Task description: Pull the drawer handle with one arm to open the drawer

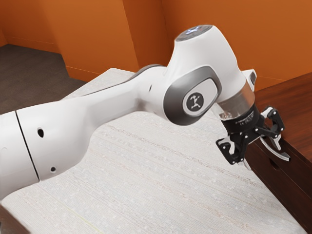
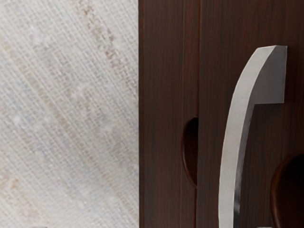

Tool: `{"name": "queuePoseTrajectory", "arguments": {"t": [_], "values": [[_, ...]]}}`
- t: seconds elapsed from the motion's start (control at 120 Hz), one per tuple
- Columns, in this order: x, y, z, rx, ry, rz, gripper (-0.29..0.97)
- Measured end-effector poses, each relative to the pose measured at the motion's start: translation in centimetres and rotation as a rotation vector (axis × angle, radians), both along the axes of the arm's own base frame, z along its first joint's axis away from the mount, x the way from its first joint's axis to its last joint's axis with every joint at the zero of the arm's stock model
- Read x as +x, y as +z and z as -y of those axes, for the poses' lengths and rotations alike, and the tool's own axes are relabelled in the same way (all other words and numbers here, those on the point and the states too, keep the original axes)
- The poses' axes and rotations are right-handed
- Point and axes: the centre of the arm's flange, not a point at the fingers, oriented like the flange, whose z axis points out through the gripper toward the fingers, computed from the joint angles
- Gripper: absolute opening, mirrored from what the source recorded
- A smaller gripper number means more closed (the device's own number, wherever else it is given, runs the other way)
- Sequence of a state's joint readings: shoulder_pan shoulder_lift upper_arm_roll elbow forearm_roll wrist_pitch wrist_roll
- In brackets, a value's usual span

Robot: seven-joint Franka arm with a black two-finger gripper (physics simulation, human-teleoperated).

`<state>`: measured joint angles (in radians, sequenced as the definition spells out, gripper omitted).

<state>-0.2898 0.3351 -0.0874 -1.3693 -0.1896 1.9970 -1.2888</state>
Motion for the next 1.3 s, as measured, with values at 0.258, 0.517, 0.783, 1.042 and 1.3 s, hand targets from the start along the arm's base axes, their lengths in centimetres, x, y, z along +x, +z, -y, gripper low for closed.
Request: {"name": "queuePoseTrajectory", "arguments": {"t": [0.258,0.517,0.783,1.042,1.3], "values": [[0.0,-0.6,0.1,0.001,-0.004,-0.001,0.54],[-0.4,-0.7,-0.2,0.009,-0.007,-0.002,0.53],[-1.3,-0.6,-0.6,0.022,-0.009,-0.01,0.53],[-2.1,-0.8,-1.1,0.031,-0.007,-0.021,0.53],[-3.2,-0.5,-1.7,0.036,-0.004,-0.024,0.53]]}}
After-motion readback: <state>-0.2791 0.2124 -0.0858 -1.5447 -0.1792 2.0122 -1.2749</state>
